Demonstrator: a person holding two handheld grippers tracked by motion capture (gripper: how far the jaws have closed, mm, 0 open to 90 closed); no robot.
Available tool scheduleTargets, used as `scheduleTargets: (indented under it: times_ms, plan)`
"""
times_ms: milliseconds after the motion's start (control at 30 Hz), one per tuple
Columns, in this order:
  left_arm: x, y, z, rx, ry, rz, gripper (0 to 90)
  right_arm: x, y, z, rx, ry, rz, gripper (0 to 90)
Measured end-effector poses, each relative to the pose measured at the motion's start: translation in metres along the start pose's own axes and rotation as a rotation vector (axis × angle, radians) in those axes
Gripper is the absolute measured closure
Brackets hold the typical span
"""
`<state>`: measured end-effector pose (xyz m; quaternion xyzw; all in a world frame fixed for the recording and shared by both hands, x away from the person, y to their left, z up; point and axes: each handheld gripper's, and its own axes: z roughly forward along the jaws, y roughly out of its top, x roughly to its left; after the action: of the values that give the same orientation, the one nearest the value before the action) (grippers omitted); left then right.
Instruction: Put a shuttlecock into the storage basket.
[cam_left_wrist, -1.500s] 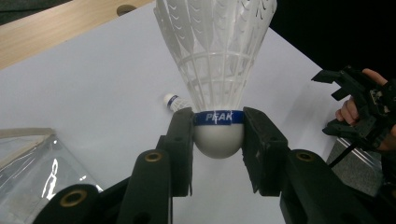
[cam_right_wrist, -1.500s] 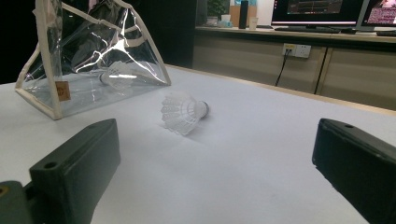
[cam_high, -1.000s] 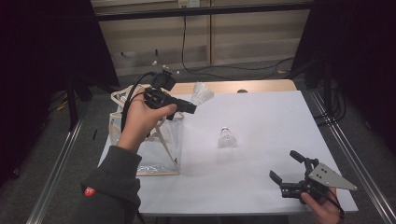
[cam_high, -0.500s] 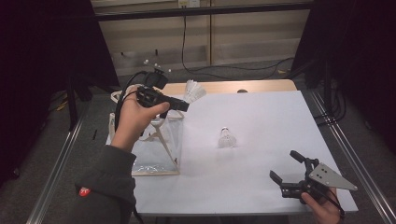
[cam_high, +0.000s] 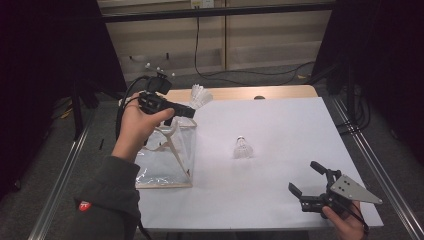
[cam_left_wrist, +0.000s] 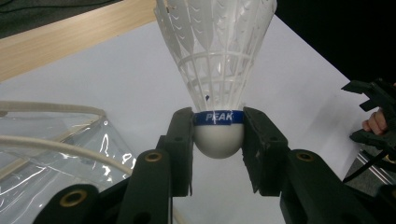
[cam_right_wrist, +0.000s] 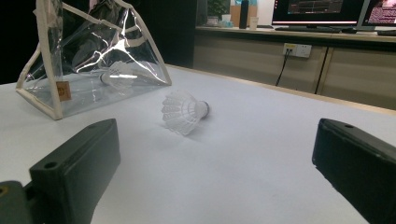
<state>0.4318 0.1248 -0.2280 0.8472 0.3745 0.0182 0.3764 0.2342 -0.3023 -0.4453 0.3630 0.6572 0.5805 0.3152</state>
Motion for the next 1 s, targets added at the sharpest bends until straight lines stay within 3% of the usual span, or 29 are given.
scheduleTargets:
  times_ms: [1000]
  plan:
    - [0.015,-0.004,-0.011,-0.018,0.038,-0.036,65.4,0.000,0.000,0.000,0.002,0.001,-0.002,1.0]
